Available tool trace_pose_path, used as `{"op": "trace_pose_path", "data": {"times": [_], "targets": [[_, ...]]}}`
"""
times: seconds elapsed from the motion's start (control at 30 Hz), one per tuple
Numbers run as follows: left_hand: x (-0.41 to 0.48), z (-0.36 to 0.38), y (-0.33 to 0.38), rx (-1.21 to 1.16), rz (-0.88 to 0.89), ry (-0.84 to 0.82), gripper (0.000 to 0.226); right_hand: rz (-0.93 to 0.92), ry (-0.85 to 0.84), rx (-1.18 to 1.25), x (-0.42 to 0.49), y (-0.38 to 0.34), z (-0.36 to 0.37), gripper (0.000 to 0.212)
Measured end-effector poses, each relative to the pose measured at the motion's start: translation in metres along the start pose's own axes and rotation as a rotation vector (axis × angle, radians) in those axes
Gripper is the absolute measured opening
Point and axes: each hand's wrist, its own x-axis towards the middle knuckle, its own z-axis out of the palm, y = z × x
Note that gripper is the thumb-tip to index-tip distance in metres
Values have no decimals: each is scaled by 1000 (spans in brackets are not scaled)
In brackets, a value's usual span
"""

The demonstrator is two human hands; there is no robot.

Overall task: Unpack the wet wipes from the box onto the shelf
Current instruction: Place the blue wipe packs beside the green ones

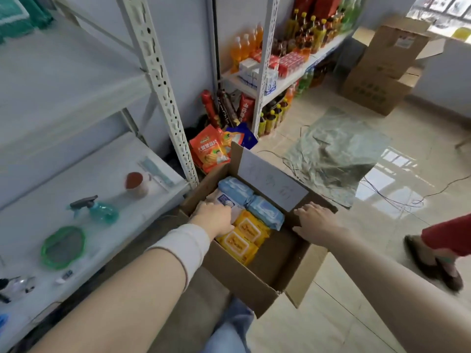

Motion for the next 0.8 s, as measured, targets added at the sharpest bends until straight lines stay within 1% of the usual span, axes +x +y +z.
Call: {"op": "trace_pose_path", "data": {"times": [0.13, 0.23, 0.33, 0.47, 0.67, 0.8], "targets": [[45, 25, 10, -55, -10, -109, 47, 14, -84, 59, 25, 12, 49, 51], [69, 49, 18, -73, -2, -184, 48, 41, -166, 139, 38, 20, 86, 50], [85, 80, 23, -120, -32, -265, 50, 43, -227, 212, 47, 22, 120, 49], [102, 120, 23, -168, -90, -314, 52, 48, -324, 328, 67, 17, 165, 51], [126, 150, 12, -256, -125, -326, 61, 215, -423, 633, 79, -2, 205, 59], [167, 169, 2, -347, -121, -328, 65, 363, -425, 827, 102, -17, 226, 66]]}}
